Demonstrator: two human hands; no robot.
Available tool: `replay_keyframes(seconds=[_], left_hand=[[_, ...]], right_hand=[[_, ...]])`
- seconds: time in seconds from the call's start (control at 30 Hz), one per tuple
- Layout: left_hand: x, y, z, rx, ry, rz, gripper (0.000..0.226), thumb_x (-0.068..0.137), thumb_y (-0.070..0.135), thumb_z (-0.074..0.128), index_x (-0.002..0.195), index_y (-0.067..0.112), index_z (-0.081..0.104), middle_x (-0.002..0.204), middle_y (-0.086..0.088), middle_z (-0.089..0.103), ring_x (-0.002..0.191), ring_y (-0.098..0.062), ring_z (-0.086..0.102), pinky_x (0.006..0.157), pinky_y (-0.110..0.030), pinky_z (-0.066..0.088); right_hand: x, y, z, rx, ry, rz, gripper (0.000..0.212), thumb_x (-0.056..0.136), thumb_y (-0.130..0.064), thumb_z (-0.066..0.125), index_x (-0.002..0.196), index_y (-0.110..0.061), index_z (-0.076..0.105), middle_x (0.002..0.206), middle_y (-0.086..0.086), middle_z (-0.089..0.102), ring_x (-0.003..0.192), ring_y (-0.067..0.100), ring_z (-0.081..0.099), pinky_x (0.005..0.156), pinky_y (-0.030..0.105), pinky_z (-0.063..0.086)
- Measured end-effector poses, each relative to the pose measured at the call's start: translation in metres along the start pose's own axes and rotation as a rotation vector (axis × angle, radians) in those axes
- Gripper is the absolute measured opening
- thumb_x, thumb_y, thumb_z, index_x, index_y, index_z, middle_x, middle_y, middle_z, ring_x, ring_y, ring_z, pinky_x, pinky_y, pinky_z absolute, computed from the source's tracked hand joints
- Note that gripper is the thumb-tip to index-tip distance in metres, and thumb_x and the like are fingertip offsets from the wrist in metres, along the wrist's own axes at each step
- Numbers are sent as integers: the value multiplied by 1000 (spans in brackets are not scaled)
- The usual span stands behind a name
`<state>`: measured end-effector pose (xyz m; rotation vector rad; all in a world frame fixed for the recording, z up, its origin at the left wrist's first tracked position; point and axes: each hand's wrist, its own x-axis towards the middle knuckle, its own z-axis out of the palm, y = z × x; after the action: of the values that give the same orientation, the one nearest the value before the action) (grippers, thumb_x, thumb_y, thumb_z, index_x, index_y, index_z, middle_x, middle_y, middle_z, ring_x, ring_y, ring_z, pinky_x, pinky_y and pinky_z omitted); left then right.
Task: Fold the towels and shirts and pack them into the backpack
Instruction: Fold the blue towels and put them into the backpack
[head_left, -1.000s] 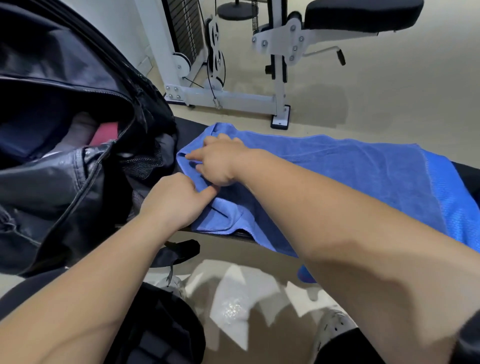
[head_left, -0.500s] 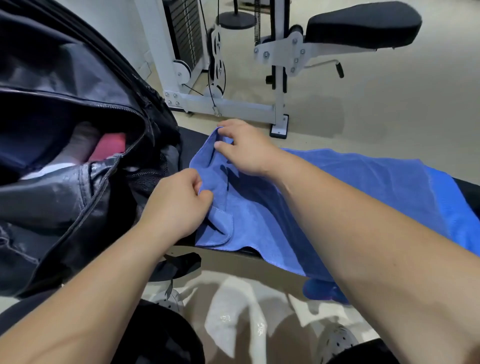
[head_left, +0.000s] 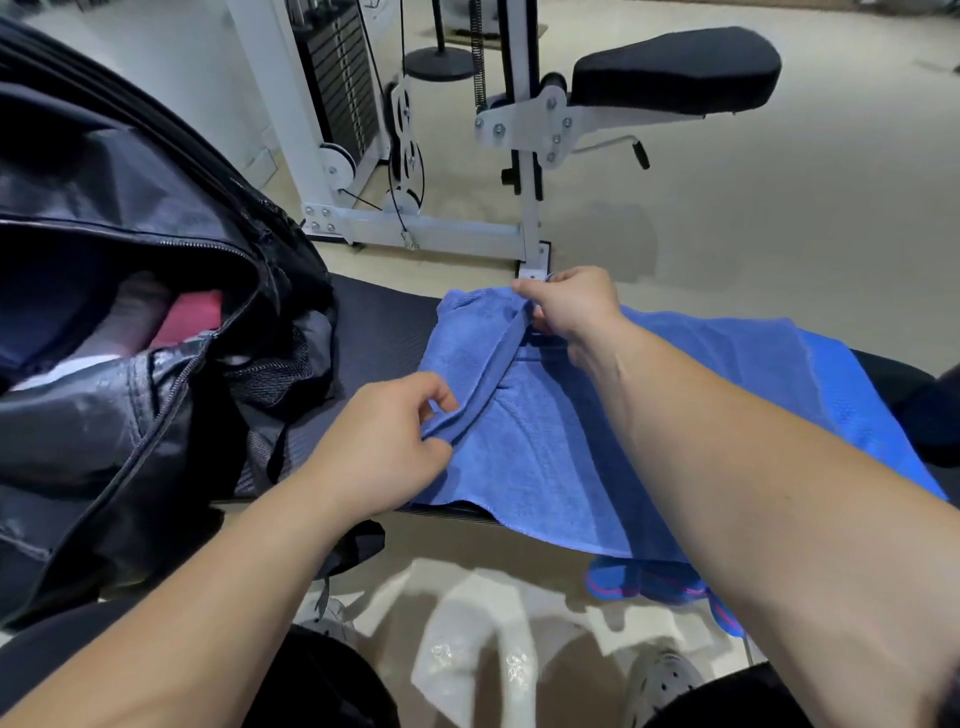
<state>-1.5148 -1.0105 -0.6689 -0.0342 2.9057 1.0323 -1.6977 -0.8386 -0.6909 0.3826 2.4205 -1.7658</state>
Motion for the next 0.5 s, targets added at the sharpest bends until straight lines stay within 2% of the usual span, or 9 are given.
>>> replay_keyframes(seconds=[0.03,0.1,0.17,0.23,0.27,0.33,0.4,0.43,0.5], left_hand=[[-1,1,0,23,-27,7,30,75,7,62,90,33,63,72,7,66,57,-4,54,54,-21,41],[-2,3,-5,34,-30,1,30,76,5,59,87,33,64,73,6,67,59,-6,55,54,-21,42],[-5,6,-16,46,58,-23,28,76,6,58,85,32,65,71,7,67,60,-9,55,59,-25,45],[-9,6,-32,85,177,-54,23,75,8,59,85,28,65,71,8,65,66,-9,57,61,-30,45],[-13,5,-41,130,218,-67,21,75,9,59,85,27,64,71,9,64,68,-9,57,62,-31,44],[-20,3,-56,275,257,-84,21,75,13,61,89,29,61,74,8,61,72,-16,56,63,-33,43],[-28,2,-69,407,288,-87,21,76,16,62,93,28,58,75,6,60,74,-21,55,63,-35,42],[-31,2,-74,449,307,-85,21,76,16,62,93,27,57,75,5,59,74,-23,55,62,-36,40],[-37,6,-86,476,369,-83,19,75,16,62,91,26,57,70,3,59,72,-25,54,60,-36,40]], right_hand=[[1,2,2,-47,17,6,32,50,-23,76,52,-23,44,57,4,42,58,18,42,56,39,50],[3,3,9,-179,-12,-4,30,54,-7,65,51,-21,39,55,3,36,56,19,36,50,34,39],[2,-4,19,-219,-44,-40,29,61,0,57,54,-18,36,56,5,34,59,20,33,53,32,31],[2,-16,35,-136,-64,-74,19,64,0,50,56,-16,44,60,7,41,62,22,38,52,35,37],[3,-22,44,-65,-86,-92,18,65,0,49,59,-17,52,63,6,49,63,24,45,52,39,45],[-1,-36,61,70,-162,-109,34,74,4,49,76,-25,67,78,3,65,75,30,62,66,46,58],[-9,-51,78,173,-247,-103,50,82,10,49,104,-31,69,94,6,70,81,32,65,68,44,58],[-12,-57,85,214,-277,-93,59,84,11,50,127,-27,63,104,9,70,80,31,64,65,40,57],[-15,-69,99,282,-324,-90,72,85,12,51,148,-24,46,115,17,69,77,28,60,69,41,57]])
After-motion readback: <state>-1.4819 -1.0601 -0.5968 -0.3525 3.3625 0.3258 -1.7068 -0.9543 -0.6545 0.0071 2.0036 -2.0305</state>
